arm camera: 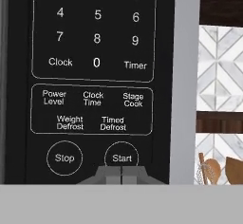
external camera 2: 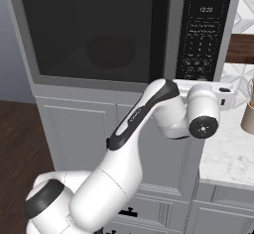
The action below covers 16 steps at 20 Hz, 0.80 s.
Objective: Open the microwave, place the bowl with waffle inside the microwave, then close the microwave door and turn it on.
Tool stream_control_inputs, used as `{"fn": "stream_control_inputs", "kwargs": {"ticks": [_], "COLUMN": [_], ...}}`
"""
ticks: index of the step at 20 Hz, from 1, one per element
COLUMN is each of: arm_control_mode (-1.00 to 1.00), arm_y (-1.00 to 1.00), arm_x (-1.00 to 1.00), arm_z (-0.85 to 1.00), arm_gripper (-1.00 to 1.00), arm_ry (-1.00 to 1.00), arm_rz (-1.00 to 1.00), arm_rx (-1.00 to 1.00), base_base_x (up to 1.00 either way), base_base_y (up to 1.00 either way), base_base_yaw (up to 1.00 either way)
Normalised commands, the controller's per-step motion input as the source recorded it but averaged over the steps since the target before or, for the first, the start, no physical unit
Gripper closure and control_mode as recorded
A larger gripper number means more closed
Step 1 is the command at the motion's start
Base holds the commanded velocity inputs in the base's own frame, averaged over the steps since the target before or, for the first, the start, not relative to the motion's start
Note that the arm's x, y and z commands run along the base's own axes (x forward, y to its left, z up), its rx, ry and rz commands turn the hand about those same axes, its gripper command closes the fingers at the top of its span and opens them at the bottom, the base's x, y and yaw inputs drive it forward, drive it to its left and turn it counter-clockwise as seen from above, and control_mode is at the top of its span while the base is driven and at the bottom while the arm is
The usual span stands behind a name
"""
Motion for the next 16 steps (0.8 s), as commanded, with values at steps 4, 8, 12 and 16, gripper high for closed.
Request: {"fn": "stream_control_inputs", "kwargs": {"ticks": [4,8,12,16], "arm_control_mode": [-1.00,-1.00,-1.00,-1.00], "arm_y": [-0.13,-0.01,0.00,0.01], "arm_x": [0.12,0.07,0.00,0.00], "arm_z": [0.00,-0.01,-0.05,-0.04], "arm_gripper": [1.00,1.00,1.00,1.00], "arm_ry": [0.00,0.00,0.00,0.00], "arm_rz": [0.00,0.00,0.00,0.00], "arm_rx": [0.00,0.00,0.00,0.00], "base_base_x": [0.00,0.00,0.00,0.00], "base_base_y": [0.00,0.00,0.00,0.00], "base_base_yaw": [0.00,0.00,0.00,0.00]}}
